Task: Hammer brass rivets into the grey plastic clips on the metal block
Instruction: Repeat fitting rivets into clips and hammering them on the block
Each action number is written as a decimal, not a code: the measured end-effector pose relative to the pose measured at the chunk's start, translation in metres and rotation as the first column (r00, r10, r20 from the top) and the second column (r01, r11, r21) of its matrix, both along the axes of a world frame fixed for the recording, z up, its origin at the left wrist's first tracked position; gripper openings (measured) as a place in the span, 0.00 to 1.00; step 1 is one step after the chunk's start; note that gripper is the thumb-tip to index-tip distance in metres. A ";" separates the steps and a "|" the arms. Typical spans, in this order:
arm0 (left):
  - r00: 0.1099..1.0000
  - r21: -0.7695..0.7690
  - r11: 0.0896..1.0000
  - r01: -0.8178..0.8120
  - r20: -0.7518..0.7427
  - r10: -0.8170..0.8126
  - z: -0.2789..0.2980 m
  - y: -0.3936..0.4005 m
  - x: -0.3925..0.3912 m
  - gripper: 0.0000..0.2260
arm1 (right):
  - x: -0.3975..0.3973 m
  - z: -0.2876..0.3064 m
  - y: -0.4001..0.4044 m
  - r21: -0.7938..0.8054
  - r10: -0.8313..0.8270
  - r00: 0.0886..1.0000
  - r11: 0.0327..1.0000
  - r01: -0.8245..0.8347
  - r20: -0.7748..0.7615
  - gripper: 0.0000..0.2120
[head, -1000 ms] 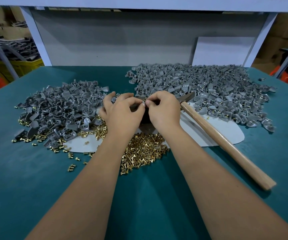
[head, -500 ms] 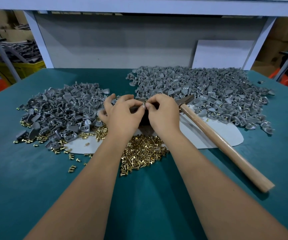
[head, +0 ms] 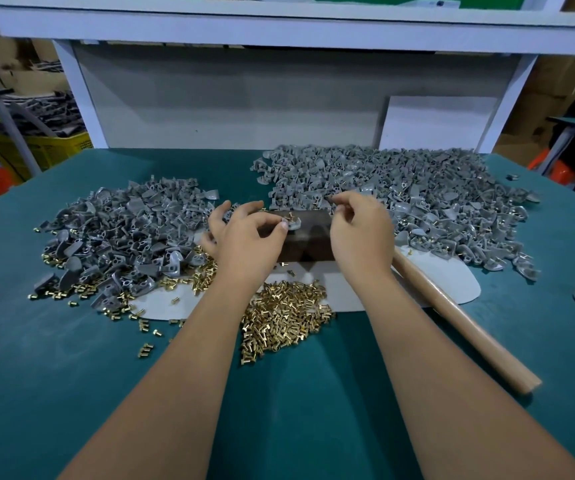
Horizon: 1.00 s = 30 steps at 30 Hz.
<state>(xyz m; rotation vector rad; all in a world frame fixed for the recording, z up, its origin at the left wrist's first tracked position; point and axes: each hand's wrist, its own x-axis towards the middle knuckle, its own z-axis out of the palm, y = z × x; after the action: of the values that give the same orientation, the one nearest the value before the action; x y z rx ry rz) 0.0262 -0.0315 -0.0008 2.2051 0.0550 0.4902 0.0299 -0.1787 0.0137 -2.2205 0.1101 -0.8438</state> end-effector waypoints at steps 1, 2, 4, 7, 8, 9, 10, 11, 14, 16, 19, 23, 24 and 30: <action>1.000 -0.006 1.000 0.001 -0.003 -0.001 0.000 0.000 0.000 0.05 | -0.001 0.001 -0.004 -0.013 -0.030 1.000 0.999 0.030 0.003 0.12; 1.000 -0.006 1.000 0.002 -0.003 -0.002 0.000 -0.001 -0.001 0.04 | -0.004 0.002 -0.008 -0.007 -0.054 0.999 0.999 0.054 0.002 0.12; 1.000 0.002 1.000 0.006 0.001 -0.006 0.001 -0.001 -0.002 0.03 | -0.011 0.002 -0.016 -0.040 -0.109 0.993 0.993 0.107 -0.038 0.11; 1.000 0.009 1.000 0.004 0.011 -0.005 0.003 -0.001 -0.003 0.02 | -0.023 -0.001 -0.031 -0.413 -0.310 0.936 0.884 0.219 -0.168 0.12; 1.000 0.009 1.000 0.000 0.016 0.000 0.003 -0.001 -0.004 0.02 | -0.025 -0.001 -0.035 -0.490 -0.369 0.908 0.839 0.234 -0.199 0.13; 1.000 0.008 1.000 -0.003 0.021 0.003 0.003 -0.001 -0.004 0.01 | -0.028 -0.001 -0.037 -0.528 -0.407 0.885 0.815 0.239 -0.228 0.14; 1.000 0.005 1.000 -0.005 0.025 0.004 0.004 -0.001 -0.005 0.01 | -0.029 0.000 -0.038 -0.544 -0.425 0.869 0.806 0.235 -0.254 0.14; 1.000 0.004 1.000 -0.005 0.026 0.005 0.004 -0.001 -0.005 0.01 | -0.029 -0.001 -0.038 -0.553 -0.431 0.856 0.804 0.219 -0.286 0.15; 1.000 0.011 1.000 -0.006 0.023 0.006 0.004 -0.002 -0.005 0.02 | -0.028 -0.003 -0.038 -0.540 -0.399 0.834 0.828 0.150 -0.380 0.13; 1.000 0.015 1.000 -0.005 0.027 0.005 0.003 -0.001 -0.004 0.03 | -0.028 -0.002 -0.036 -0.511 -0.367 0.845 0.849 0.133 -0.390 0.11; 0.999 0.049 0.999 -0.008 0.039 0.006 0.002 -0.002 -0.004 0.03 | -0.028 0.008 -0.032 -0.479 -0.373 0.864 0.859 0.182 -0.339 0.10; 0.998 0.078 0.997 -0.023 0.055 0.018 0.000 -0.002 -0.002 0.02 | -0.033 0.027 -0.029 -0.440 -0.309 0.940 0.871 0.219 -0.143 0.08; 0.998 0.072 0.997 -0.025 0.060 0.020 0.000 -0.001 -0.002 0.03 | -0.037 0.031 -0.027 -0.419 -0.242 0.964 0.891 0.177 -0.108 0.09; 0.997 0.074 0.996 -0.053 0.055 0.049 0.000 -0.001 0.000 0.03 | -0.053 0.039 -0.004 -0.322 -0.049 0.978 0.946 -0.020 -0.203 0.26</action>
<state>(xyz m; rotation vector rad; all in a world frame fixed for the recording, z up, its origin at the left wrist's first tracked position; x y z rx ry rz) 0.0262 -0.0324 -0.0009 2.2671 0.0652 0.5877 -0.0227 -0.1832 0.0530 -2.6182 0.0932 -0.6705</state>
